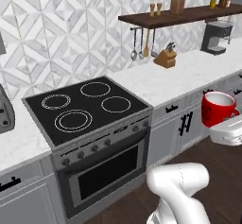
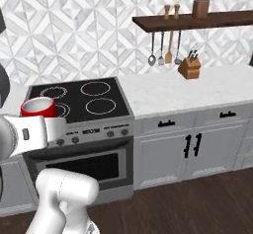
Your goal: Gather all objects into one cabinet and sort the glasses and bowls to opposite sides.
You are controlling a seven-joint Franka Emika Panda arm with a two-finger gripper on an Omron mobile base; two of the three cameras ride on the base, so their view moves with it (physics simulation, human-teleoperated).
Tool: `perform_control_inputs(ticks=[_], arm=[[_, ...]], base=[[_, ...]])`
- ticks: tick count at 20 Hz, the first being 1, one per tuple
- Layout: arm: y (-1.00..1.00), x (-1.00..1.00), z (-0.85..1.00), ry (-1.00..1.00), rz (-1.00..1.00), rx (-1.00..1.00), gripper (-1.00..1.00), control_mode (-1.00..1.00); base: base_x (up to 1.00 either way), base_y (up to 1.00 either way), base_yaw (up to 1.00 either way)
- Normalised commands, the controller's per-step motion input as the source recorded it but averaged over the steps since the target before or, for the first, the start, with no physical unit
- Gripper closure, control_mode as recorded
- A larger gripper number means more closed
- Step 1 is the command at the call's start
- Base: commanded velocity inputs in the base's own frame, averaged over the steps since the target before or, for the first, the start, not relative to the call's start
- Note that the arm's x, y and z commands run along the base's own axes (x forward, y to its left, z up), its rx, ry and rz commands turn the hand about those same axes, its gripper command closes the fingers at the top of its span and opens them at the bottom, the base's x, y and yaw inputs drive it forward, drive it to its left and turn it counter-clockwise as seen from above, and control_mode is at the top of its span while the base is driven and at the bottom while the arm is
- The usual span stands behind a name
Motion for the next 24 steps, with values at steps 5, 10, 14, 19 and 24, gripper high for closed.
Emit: perform_control_inputs(ticks=[5, 10, 14, 19, 24], arm=[[0.00, 0.00, 0.00, 0.00, 0.00, 0.00, 1.00, 1.00], [0.00, 0.00, 0.00, 0.00, 0.00, 0.00, 1.00, 1.00], [0.00, 0.00, 0.00, 0.00, 0.00, 0.00, 1.00, 1.00], [0.00, 0.00, 0.00, 0.00, 0.00, 0.00, 1.00, 1.00], [0.00, 0.00, 0.00, 0.00, 0.00, 0.00, 1.00, 1.00]], base=[[-0.55, 0.17, 0.52], [-0.38, 0.29, 0.30], [-0.49, 0.48, 0.12], [-0.29, 0.80, -0.11], [-0.26, 1.00, -0.21]])
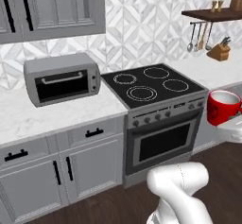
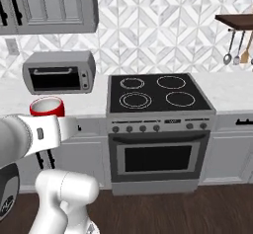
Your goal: Gather all objects into one cabinet and sort the glasses and bowls to opposite sides.
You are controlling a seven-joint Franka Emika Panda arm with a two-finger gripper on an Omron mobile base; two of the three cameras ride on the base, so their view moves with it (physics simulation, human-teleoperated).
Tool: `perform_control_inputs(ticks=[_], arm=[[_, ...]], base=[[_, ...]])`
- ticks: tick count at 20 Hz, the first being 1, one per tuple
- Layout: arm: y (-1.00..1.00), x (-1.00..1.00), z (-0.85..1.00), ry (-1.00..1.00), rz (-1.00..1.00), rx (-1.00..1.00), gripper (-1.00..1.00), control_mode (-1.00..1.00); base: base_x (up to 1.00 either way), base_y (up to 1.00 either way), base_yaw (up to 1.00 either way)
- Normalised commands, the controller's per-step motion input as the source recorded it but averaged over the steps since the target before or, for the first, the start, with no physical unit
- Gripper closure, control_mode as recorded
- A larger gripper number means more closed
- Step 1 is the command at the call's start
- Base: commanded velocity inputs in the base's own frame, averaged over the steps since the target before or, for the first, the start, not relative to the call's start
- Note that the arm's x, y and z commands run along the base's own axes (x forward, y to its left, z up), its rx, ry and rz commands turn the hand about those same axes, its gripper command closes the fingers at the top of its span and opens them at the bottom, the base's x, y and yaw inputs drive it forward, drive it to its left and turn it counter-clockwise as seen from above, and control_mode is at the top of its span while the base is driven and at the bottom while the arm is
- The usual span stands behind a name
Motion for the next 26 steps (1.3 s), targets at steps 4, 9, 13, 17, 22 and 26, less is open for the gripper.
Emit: perform_control_inputs(ticks=[4, 9, 13, 17, 22, 26], arm=[[0.00, 0.00, 0.00, 0.00, 0.00, 0.00, 1.00, 1.00], [0.00, 0.00, 0.00, 0.00, 0.00, 0.00, 1.00, 1.00], [0.00, 0.00, 0.00, 0.00, 0.00, 0.00, 1.00, 1.00], [0.00, 0.00, 0.00, 0.00, 0.00, 0.00, 1.00, 1.00], [0.00, 0.00, 0.00, 0.00, 0.00, 0.00, 1.00, 1.00], [0.00, 0.00, 0.00, 0.00, 0.00, 0.00, 1.00, 1.00]], base=[[-0.28, 1.00, -0.23], [-0.36, 1.00, -0.22], [-0.45, 1.00, -0.23], [-0.51, 1.00, -0.23], [-0.52, 0.99, -0.22], [-0.58, 1.00, -0.21]])
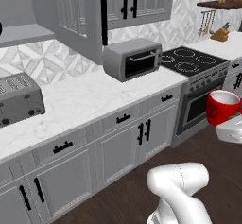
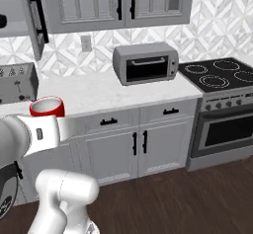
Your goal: Gather all objects into one cabinet and sort the glasses and bowls to opposite sides.
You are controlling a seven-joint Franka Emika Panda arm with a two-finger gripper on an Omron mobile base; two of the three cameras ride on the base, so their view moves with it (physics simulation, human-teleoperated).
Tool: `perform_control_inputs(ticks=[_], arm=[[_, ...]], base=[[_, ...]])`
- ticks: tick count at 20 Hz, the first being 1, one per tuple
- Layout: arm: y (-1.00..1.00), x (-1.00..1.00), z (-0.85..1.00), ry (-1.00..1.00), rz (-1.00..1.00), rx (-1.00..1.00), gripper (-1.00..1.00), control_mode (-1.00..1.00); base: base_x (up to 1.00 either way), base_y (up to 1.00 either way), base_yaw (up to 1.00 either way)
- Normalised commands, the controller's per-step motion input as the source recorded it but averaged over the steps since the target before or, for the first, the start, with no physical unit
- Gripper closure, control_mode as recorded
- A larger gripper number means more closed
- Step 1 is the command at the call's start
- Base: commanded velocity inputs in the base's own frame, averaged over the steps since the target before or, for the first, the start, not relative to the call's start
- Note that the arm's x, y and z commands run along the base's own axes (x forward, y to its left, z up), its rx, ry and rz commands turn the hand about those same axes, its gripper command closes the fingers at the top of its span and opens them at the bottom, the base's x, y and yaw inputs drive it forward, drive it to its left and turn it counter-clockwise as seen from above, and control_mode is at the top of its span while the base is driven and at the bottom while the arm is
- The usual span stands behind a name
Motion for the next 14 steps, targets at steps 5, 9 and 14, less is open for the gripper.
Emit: perform_control_inputs(ticks=[5, 9, 14], arm=[[0.00, 0.00, 0.00, 0.00, 0.00, 0.00, 1.00, 1.00], [0.00, 0.00, 0.00, 0.00, 0.00, 0.00, 1.00, 1.00], [0.00, 0.00, 0.00, 0.00, 0.00, 0.00, 1.00, 1.00]], base=[[-0.61, 0.98, -0.20], [-0.60, 0.97, -0.19], [-0.37, 1.00, -0.11]])
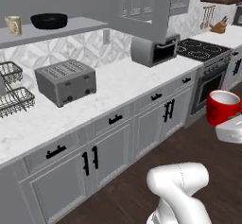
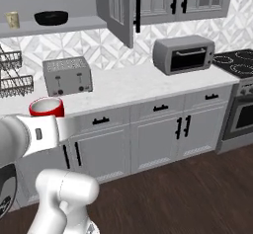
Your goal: Gather all objects into one cabinet and sort the glasses and bowls to opposite sides.
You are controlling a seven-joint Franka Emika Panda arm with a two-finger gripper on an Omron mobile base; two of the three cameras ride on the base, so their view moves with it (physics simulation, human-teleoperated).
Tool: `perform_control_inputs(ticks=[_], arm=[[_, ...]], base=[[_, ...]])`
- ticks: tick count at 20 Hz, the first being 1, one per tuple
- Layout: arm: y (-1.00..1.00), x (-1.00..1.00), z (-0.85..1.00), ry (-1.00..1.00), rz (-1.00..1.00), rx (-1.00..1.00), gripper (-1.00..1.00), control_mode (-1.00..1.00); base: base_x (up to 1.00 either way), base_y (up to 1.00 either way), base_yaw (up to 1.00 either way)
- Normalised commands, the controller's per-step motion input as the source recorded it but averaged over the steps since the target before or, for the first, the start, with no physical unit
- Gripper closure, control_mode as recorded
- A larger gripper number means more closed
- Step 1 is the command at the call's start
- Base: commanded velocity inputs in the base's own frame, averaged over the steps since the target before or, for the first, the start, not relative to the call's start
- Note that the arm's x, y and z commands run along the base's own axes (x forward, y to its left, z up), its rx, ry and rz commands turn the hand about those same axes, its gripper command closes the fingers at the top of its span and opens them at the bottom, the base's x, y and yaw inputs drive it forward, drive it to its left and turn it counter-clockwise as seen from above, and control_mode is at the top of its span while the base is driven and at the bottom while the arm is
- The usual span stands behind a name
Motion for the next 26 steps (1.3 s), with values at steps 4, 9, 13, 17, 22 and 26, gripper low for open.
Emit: perform_control_inputs(ticks=[4, 9, 13, 17, 22, 26], arm=[[0.00, 0.00, 0.00, 0.00, 0.00, 0.00, 1.00, 1.00], [0.00, 0.00, 0.00, 0.00, 0.00, 0.00, 1.00, 1.00], [0.00, 0.00, 0.00, 0.00, 0.00, 0.00, 1.00, 1.00], [0.00, 0.00, 0.00, 0.00, 0.00, 0.00, 1.00, 1.00], [0.00, 0.00, 0.00, 0.00, 0.00, 0.00, 1.00, 1.00], [0.00, 0.00, 0.00, 0.00, 0.00, 0.00, 1.00, 1.00]], base=[[-0.23, 0.97, -0.01], [0.02, 0.67, 0.03], [0.43, 0.30, 0.11], [0.18, 0.84, 0.10], [0.71, 0.83, -0.01], [0.76, 0.69, 0.00]])
